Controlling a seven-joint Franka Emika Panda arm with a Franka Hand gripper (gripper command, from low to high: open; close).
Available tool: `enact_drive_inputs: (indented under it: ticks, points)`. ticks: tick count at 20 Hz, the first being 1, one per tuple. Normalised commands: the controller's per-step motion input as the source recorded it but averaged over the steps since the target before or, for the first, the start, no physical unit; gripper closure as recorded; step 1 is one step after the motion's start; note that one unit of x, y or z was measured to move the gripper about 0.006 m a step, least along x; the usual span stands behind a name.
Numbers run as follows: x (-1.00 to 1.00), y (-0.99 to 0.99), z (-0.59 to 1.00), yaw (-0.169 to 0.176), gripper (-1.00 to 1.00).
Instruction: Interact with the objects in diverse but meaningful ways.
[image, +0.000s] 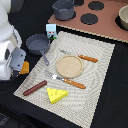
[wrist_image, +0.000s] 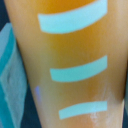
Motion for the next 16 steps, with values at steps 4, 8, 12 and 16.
enact_drive_inputs:
  ticks: [4, 8, 12, 16]
  points:
    - [0.98, 0.31, 0.75, 0.0, 1.0]
    - [1.0, 0.35, 0.73, 0.0, 1.0]
    - [1.0, 0.28, 0.44, -0.002, 1.0]
    - [1.0, 0.31, 0.33, -0.004, 1.0]
